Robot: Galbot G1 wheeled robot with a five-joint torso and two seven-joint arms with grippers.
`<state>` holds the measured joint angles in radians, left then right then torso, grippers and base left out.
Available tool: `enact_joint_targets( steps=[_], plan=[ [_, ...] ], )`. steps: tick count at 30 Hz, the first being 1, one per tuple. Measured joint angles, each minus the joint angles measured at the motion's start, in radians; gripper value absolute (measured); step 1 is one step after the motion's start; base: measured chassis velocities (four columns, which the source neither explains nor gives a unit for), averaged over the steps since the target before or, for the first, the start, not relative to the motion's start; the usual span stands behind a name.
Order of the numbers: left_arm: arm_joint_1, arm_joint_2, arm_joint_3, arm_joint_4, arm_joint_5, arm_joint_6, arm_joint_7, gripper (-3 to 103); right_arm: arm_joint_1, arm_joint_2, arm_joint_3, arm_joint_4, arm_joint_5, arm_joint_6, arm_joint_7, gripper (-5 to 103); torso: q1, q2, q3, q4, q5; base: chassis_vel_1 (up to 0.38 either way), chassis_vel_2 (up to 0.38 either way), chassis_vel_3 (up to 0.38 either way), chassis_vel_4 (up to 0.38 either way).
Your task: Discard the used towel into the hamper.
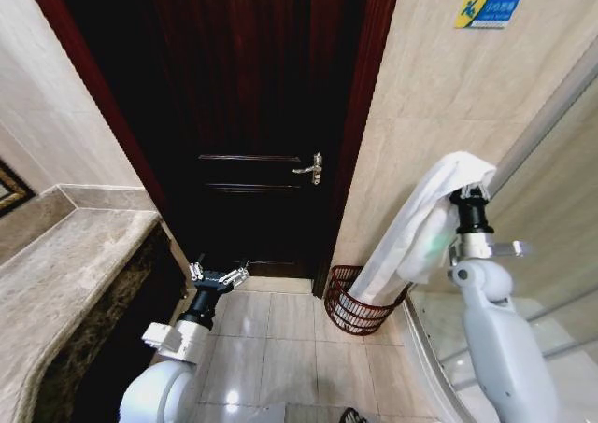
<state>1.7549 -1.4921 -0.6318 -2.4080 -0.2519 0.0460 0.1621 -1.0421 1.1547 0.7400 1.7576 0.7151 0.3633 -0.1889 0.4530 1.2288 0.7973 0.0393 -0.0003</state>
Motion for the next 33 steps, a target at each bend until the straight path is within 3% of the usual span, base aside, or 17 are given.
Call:
enact_joint_targets(
  steps=[12, 26, 33],
  plan=[
    [0.000, 0.000, 0.000, 0.000, 0.000, 0.000, 0.000, 100, -0.045, 0.051, -0.032, -0.021, -0.046, 0.061, 0.001, 7, 0.000, 0.000, 0.000, 0.0001, 0.0001, 0.000, 0.000, 0.000, 0.000],
    [0.000, 0.000, 0.000, 0.000, 0.000, 0.000, 0.000, 100, -0.118, 0.072, -0.006, -0.011, -0.078, 0.043, -0.008, 7, 0.000, 0.000, 0.000, 0.0001, 0.0003, 0.000, 0.000, 0.000, 0.000],
    [0.000, 0.000, 0.000, 0.000, 0.000, 0.000, 0.000, 100, -0.156, 0.075, 0.002, -0.017, -0.044, 0.050, -0.084, 7, 0.000, 0.000, 0.000, 0.0000, 0.0002, -0.032, 0.038, 0.034, -0.040]
  ],
)
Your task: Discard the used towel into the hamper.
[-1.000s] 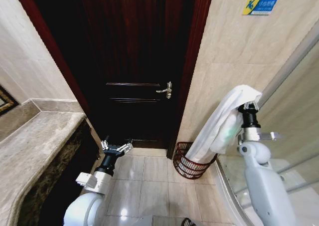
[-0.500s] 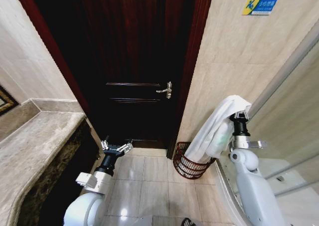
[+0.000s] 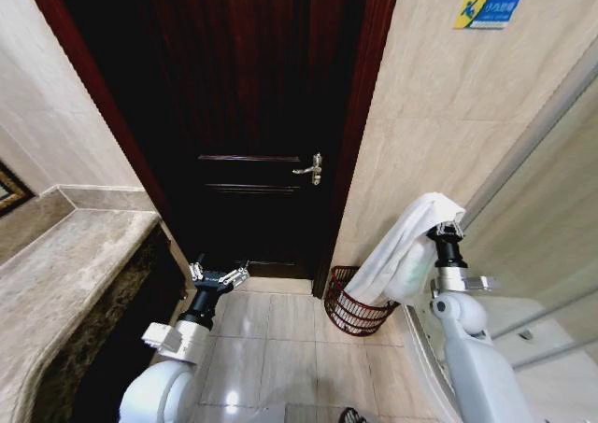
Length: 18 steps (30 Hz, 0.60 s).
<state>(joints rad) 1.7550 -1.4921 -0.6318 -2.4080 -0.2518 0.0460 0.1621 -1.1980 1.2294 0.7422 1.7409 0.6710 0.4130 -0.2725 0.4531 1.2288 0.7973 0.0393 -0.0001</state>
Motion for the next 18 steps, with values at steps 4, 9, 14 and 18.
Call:
enact_joint_targets(
  steps=[4, 9, 14, 18],
  plan=[
    [0.000, 0.000, 0.000, 0.000, 0.000, 0.000, 0.000, 100, -0.006, 0.004, 0.000, -0.009, 0.008, -0.003, -0.012, 7, 0.000, 0.000, 0.000, 0.0001, 0.0002, -0.049, 0.062, 0.063, -0.067],
    [0.000, 0.000, 0.000, 0.000, 0.000, 0.000, 0.000, 100, -0.030, 0.014, 0.000, 0.012, 0.004, -0.003, -0.013, 7, 0.000, 0.000, 0.000, 0.0002, 0.0001, -0.033, 0.021, 0.032, -0.051],
    [0.000, 0.000, 0.000, 0.000, 0.000, 0.000, 0.000, 100, -0.042, 0.022, 0.006, 0.041, -0.017, -0.012, 0.009, 7, 0.000, 0.000, 0.000, 0.0000, -0.0003, 0.000, 0.000, 0.000, 0.000],
    [0.000, 0.000, 0.000, 0.000, 0.000, 0.000, 0.000, 100, -0.040, 0.028, 0.015, 0.042, -0.036, -0.014, 0.027, 7, 0.000, 0.000, 0.000, 0.0003, 0.0001, 0.000, 0.000, 0.000, 0.000]
  ],
)
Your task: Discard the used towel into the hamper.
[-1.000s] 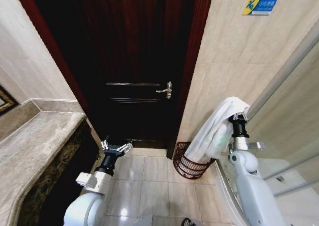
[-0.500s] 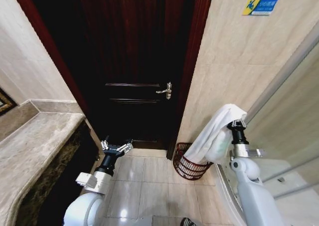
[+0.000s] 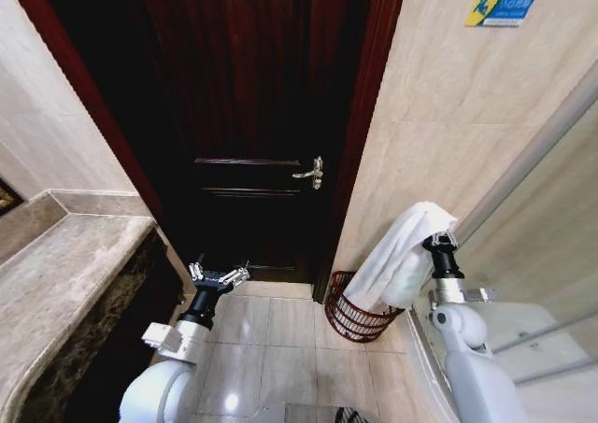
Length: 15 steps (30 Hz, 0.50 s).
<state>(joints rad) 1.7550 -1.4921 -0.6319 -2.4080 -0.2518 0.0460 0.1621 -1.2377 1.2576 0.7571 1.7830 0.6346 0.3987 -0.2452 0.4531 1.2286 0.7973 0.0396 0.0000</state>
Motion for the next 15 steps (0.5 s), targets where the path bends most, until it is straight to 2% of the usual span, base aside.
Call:
enact_joint_targets(
  steps=[10, 15],
  plan=[
    [0.000, 0.000, 0.000, 0.000, 0.000, 0.000, 0.000, 100, -0.038, 0.024, 0.025, 0.004, -0.017, 0.001, -0.020, 7, 0.000, 0.000, 0.000, -0.0003, 0.0001, -0.006, 0.007, 0.007, -0.013],
    [0.000, 0.000, 0.000, 0.000, 0.000, 0.000, 0.000, 100, -0.053, 0.025, 0.042, 0.002, -0.026, 0.006, -0.042, 7, 0.000, 0.000, 0.000, -0.0002, -0.0004, -0.089, 0.084, 0.106, -0.084]
  ],
)
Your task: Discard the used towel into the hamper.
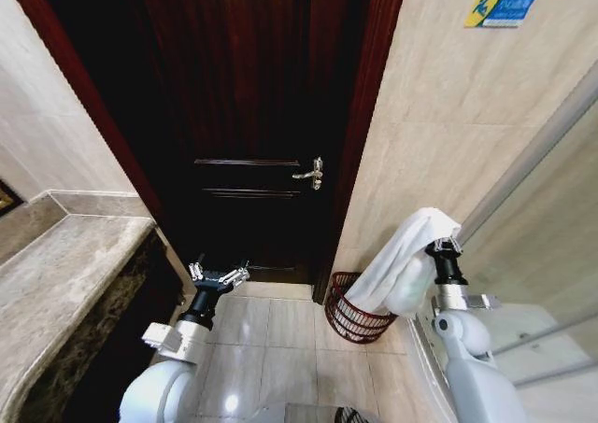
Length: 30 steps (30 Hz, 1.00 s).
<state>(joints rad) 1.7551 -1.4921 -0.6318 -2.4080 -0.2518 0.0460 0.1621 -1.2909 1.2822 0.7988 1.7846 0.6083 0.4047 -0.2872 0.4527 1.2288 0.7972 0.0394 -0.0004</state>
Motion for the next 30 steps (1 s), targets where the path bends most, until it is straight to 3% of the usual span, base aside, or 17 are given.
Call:
enact_joint_targets(
  steps=[9, 16, 30],
  plan=[
    [0.000, 0.000, 0.000, 0.000, 0.000, 0.000, 0.000, 100, -0.021, -0.018, -0.010, -0.057, -0.006, -0.070, -0.044, 7, 0.001, 0.000, 0.000, -0.0001, 0.0003, -0.068, 0.069, 0.070, -0.051],
    [0.000, 0.000, 0.000, 0.000, 0.000, 0.000, 0.000, 100, 0.045, -0.035, -0.062, -0.198, -0.007, -0.109, -0.070, 7, 0.000, 0.000, 0.000, 0.0000, 0.0002, 0.011, -0.010, -0.016, 0.011],
    [0.000, 0.000, 0.000, 0.000, 0.000, 0.000, 0.000, 100, 0.134, -0.043, -0.127, -0.425, -0.004, -0.097, -0.137, 7, 0.000, 0.000, 0.000, 0.0000, 0.0002, 0.000, 0.000, 0.000, 0.000]
  ],
)
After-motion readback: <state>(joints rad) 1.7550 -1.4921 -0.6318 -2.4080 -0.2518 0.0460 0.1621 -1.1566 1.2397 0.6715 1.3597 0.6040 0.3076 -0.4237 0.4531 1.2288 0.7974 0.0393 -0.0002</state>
